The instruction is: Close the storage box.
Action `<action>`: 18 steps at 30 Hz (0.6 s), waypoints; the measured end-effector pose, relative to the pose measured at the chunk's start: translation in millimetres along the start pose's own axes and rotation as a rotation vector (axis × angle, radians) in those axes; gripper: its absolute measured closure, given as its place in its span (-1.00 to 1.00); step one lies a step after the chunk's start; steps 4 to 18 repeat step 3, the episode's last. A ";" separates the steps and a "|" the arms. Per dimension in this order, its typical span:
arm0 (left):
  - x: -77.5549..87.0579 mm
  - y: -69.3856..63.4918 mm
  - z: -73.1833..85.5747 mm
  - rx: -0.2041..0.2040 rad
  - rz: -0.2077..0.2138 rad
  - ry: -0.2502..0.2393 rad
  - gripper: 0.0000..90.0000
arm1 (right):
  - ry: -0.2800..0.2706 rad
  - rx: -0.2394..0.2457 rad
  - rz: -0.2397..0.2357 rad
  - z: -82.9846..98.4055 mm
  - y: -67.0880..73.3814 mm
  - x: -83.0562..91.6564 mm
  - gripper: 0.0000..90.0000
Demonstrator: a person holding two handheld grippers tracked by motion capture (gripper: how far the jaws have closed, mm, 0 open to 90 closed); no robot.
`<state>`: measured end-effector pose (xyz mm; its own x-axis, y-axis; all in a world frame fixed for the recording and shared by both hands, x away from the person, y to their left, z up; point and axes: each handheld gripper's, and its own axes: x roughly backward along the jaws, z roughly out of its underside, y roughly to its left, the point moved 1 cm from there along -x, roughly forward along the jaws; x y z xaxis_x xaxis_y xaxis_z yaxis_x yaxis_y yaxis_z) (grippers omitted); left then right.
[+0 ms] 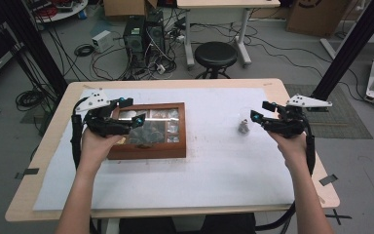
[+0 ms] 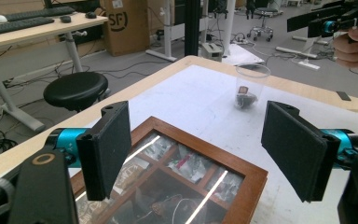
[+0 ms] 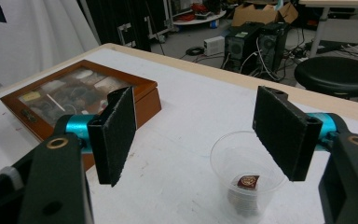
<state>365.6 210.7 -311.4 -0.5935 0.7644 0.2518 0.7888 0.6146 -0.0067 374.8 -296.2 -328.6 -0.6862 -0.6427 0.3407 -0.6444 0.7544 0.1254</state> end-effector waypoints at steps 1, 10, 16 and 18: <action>-0.2 -0.2 0.0 0.000 0.001 -0.001 -0.46 | -0.002 0.001 0.002 -0.1 -0.2 0.0 -0.34; -0.1 -0.1 -0.3 -0.001 0.001 -0.004 -0.46 | -0.007 -0.001 0.007 -0.2 -0.3 0.6 -0.35; -0.1 -0.1 -0.3 -0.001 0.001 -0.004 -0.46 | -0.007 -0.001 0.007 -0.2 -0.3 0.6 -0.35; -0.1 -0.1 -0.3 -0.001 0.001 -0.004 -0.46 | -0.007 -0.001 0.007 -0.2 -0.3 0.6 -0.35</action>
